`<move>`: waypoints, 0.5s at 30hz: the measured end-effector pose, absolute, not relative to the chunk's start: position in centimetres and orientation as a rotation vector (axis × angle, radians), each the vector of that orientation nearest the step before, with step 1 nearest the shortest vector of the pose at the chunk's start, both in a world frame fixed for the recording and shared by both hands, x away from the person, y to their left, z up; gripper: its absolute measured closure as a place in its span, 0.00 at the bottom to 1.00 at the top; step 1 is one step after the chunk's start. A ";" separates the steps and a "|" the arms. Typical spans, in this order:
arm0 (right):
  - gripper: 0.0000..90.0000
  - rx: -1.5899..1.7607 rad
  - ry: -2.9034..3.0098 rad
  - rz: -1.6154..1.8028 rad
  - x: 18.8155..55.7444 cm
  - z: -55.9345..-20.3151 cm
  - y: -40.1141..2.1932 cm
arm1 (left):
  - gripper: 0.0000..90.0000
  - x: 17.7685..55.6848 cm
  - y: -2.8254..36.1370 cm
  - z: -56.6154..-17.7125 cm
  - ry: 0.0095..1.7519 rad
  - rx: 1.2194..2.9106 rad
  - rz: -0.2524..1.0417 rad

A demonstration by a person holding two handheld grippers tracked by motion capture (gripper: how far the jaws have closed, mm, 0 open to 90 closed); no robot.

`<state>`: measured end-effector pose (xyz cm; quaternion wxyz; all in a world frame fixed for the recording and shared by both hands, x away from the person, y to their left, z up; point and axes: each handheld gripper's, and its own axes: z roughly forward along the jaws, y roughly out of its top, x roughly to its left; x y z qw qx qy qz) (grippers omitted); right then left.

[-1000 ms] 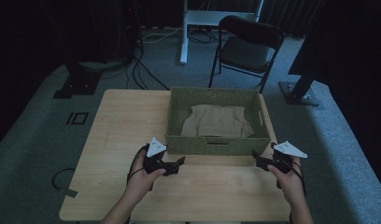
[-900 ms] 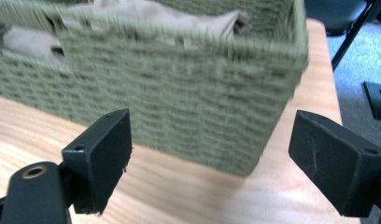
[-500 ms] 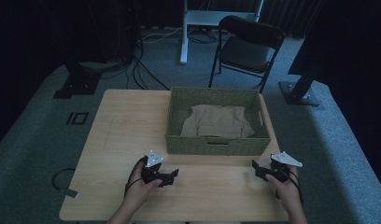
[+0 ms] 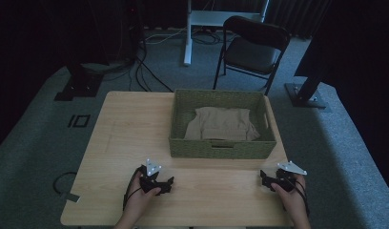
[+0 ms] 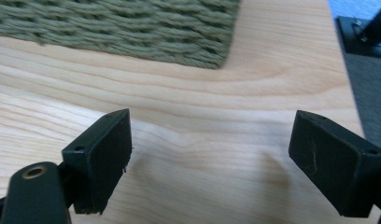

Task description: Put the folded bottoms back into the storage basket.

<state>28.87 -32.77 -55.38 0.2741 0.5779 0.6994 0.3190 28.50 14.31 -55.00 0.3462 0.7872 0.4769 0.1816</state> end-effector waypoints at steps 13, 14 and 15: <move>0.15 1.673 1.840 0.807 28.6 -55.6 -32.7 | 0.16 28.3 14.5 -55.2 1.375 2.012 0.583; 0.15 1.674 1.839 0.807 28.6 -55.6 -32.7 | 0.14 28.3 14.4 -55.2 1.397 2.000 0.589; 0.15 1.674 1.839 0.807 28.6 -55.6 -32.7 | 0.13 28.3 14.5 -55.2 1.418 1.992 0.597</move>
